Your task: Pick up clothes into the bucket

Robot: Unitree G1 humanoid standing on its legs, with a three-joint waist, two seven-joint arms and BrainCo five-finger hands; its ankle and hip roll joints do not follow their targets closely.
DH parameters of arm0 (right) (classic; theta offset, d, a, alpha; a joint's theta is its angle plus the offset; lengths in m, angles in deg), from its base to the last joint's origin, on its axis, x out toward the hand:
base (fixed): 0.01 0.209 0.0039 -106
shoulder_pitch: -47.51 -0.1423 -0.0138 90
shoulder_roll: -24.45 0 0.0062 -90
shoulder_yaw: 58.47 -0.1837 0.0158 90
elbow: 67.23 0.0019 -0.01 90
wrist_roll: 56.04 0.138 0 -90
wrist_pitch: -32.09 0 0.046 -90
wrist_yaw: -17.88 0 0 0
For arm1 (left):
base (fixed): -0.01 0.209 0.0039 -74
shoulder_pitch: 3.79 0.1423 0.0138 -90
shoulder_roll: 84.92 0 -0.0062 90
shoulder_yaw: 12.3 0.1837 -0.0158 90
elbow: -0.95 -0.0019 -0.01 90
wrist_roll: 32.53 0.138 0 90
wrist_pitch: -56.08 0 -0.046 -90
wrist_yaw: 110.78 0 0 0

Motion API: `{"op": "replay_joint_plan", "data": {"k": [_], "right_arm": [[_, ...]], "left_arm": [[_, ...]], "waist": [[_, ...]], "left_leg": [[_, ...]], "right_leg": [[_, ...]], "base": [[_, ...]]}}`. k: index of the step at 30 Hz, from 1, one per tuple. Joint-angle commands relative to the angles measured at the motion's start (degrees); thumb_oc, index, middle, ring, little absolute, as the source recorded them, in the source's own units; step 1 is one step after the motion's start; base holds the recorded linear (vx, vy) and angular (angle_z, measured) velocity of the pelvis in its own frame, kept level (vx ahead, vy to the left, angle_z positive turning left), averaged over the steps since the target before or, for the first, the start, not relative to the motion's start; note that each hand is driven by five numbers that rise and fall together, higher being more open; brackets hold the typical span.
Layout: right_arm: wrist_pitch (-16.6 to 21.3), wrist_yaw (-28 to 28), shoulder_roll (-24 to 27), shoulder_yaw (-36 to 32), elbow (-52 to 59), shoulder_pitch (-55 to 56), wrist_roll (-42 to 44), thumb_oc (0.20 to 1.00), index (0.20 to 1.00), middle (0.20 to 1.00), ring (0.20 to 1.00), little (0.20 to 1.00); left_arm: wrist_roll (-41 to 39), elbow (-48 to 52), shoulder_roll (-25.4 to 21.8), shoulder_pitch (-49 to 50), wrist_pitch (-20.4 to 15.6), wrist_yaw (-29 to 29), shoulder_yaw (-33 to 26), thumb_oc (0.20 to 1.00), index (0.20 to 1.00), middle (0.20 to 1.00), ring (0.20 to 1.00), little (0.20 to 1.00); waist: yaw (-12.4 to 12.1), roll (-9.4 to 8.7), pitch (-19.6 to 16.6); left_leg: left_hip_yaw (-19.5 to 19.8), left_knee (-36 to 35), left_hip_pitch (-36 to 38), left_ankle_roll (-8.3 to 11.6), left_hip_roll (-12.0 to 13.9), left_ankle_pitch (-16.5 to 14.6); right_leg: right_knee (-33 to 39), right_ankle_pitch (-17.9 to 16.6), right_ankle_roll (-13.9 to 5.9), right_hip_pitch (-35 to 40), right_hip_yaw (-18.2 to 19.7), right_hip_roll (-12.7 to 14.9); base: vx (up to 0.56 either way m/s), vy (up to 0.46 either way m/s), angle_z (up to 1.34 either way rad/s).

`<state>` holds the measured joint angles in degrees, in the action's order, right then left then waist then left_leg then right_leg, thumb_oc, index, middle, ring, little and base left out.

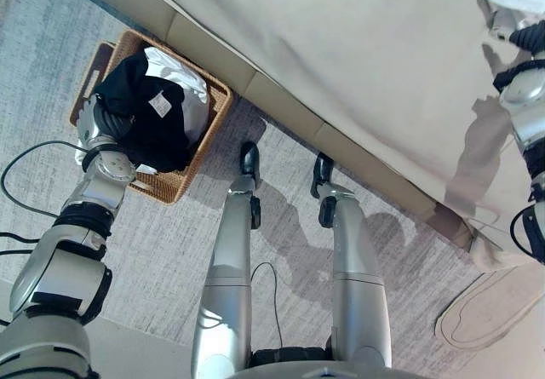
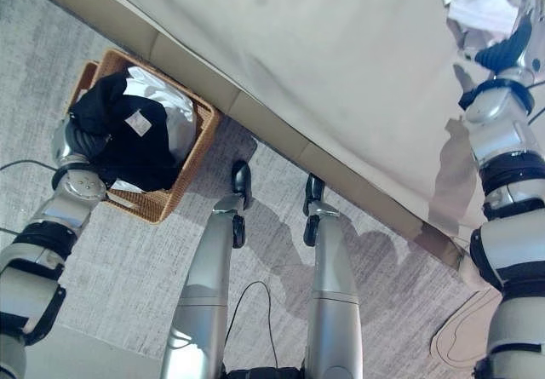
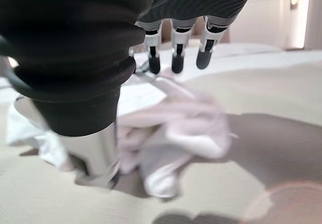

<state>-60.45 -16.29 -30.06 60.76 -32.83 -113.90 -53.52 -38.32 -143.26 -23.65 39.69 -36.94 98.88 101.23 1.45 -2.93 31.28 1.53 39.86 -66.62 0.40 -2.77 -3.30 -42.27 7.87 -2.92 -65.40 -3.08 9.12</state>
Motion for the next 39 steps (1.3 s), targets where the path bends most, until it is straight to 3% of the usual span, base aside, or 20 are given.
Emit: {"op": "replay_joint_plan", "data": {"k": [1,4,12,21,22,23,24,27,31,33,36,39], "right_arm": [[2.5,-2.1,2.9,1.3,0.5,-1.8,3.1,0.200,0.200,0.200,0.200,0.200],[3.5,-1.8,2.5,-0.1,0.4,-2.5,7.4,0.200,0.200,0.200,0.200,0.200],[3.3,-1.3,2.2,-1.6,4.0,-0.9,7.2,0.200,0.200,0.200,0.200,0.200],[3.9,-1.2,3.3,-4.9,9.4,0.8,5.1,0.200,0.200,0.200,0.200,0.200],[4.3,-1.9,4.6,-7.9,11.5,3.3,4.4,0.200,0.200,0.200,0.200,0.200],[4.2,-1.9,4.4,-7.9,11.6,3.8,4.3,0.200,0.200,0.200,0.200,0.200],[4.2,-2.3,4.7,-9.9,13.6,6.0,3.8,0.200,0.200,0.200,0.200,0.200],[4.7,-3.8,5.8,-16.7,18.6,13.4,2.2,0.200,0.200,0.200,0.200,0.200],[5.7,-4.1,4.8,-22.4,23.1,19.9,2.1,0.200,0.200,0.200,0.200,0.200],[6.7,-3.1,3.4,-25.9,27.1,25.2,1.6,0.200,0.200,0.200,0.200,0.200],[7.5,-2.1,2.0,-27.3,29.3,28.0,1.4,0.200,0.200,0.200,0.200,0.200],[9.3,1.7,0.1,-27.8,34.0,31.5,1.7,0.200,0.200,0.200,0.200,0.200]], "left_arm": [[-1.6,-4.4,-1.3,-0.8,1.1,0.4,-2.4,1.000,1.000,1.000,1.000,1.000],[-5.6,-5.7,0.3,-0.4,0.8,0.2,-4.4,1.000,1.000,1.000,1.000,1.000],[-6.9,-6.9,3.1,5.7,2.0,0.4,-9.5,1.000,1.000,1.000,1.000,1.000],[-2.2,-7.5,2.9,17.1,3.0,0.4,-16.7,1.000,1.000,1.000,1.000,1.000],[-3.2,-1.5,3.7,20.2,0.9,3.8,-21.4,1.000,1.000,1.000,1.000,1.000],[-3.2,-1.3,3.7,20.8,1.1,3.8,-21.4,1.000,1.000,1.000,1.000,1.000],[-4.1,1.4,4.4,22.3,0.2,5.7,-24.2,1.000,1.000,1.000,1.000,1.000],[-2.2,15.0,7.0,27.6,-4.1,12.7,-31.1,1.000,1.000,1.000,1.000,1.000],[-0.7,23.8,8.9,29.4,-6.8,14.6,-34.1,1.000,1.000,1.000,1.000,1.000],[1.6,35.2,10.0,31.2,-9.1,13.4,-35.1,1.000,1.000,1.000,1.000,1.000],[1.9,37.5,11.2,32.1,-10.0,11.3,-34.3,1.000,1.000,1.000,1.000,1.000],[2.2,46.4,9.7,33.3,-11.6,3.2,-30.9,1.000,1.000,1.000,1.000,1.000]], "waist": [[-0.8,-1.20,-1.5],[-1.1,-1.27,-1.5],[-1.7,-0.95,-1.5],[-3.5,0.20,-1.5],[-4.0,0.41,-1.5],[-4.0,0.48,-1.5],[-4.2,0.43,-1.5],[-5.3,0.44,-1.5],[-5.7,0.40,-1.5],[-5.8,0.63,-4.7],[-5.6,0.67,-7.2],[-4.8,1.13,-11.1]], "left_leg": [[0.4,6.6,2.6,-1.64,-1.4,-10.7],[0.5,6.8,2.2,-1.77,-1.5,-10.6],[0.6,4.9,5.3,-1.92,-2.0,-9.9],[0.3,-2.5,17.1,-1.02,-2.2,-7.2],[0.2,-5.4,19.3,-0.90,-2.7,-4.5],[0.6,-5.3,20.9,-0.70,-2.7,-6.1],[0.4,-6.9,21.6,-0.75,-2.9,-4.0],[1.6,-12.9,30.6,0.15,-3.3,-2.2],[2.8,-17.6,38.0,0.92,-3.2,-0.7],[3.7,-21.6,43.3,1.50,-2.9,0.0],[4.2,-24.4,47.0,1.69,-2.6,0.9],[4.3,-28.5,52.2,2.06,-1.9,1.6]], "right_leg": [[4.1,-1.4,-3.91,3.8,-0.2,2.3],[3.5,-1.3,-3.86,3.3,-0.2,2.4],[4.8,-1.8,-3.58,5.6,-0.2,2.3],[10.8,-3.5,-3.13,16.5,-0.4,1.6],[13.3,-5.4,-2.64,19.1,-1.1,2.0],[12.9,-3.9,-3.04,20.4,-0.7,1.7],[14.3,-5.5,-2.57,21.3,-1.5,2.0],[18.4,-5.7,-2.49,30.3,-2.9,1.9],[21.9,-5.9,-2.50,38.3,-4.5,1.8],[24.7,-5.6,-2.53,43.7,-6.0,1.5],[27.3,-6.0,-2.49,47.6,-6.7,1.2],[30.8,-6.1,-2.64,52.4,-7.2,0.3]], "base": [[0.00,0.000,0.00],[0.00,0.000,0.00],[-0.02,0.009,0.00],[-0.06,0.009,-0.02],[-0.04,-0.042,0.00],[-0.11,-0.057,0.10],[-0.01,-0.060,0.13],[-0.04,-0.129,0.20],[0.02,-0.145,0.22],[0.10,-0.166,0.17],[0.10,-0.091,0.17],[0.12,-0.081,0.06]]}}
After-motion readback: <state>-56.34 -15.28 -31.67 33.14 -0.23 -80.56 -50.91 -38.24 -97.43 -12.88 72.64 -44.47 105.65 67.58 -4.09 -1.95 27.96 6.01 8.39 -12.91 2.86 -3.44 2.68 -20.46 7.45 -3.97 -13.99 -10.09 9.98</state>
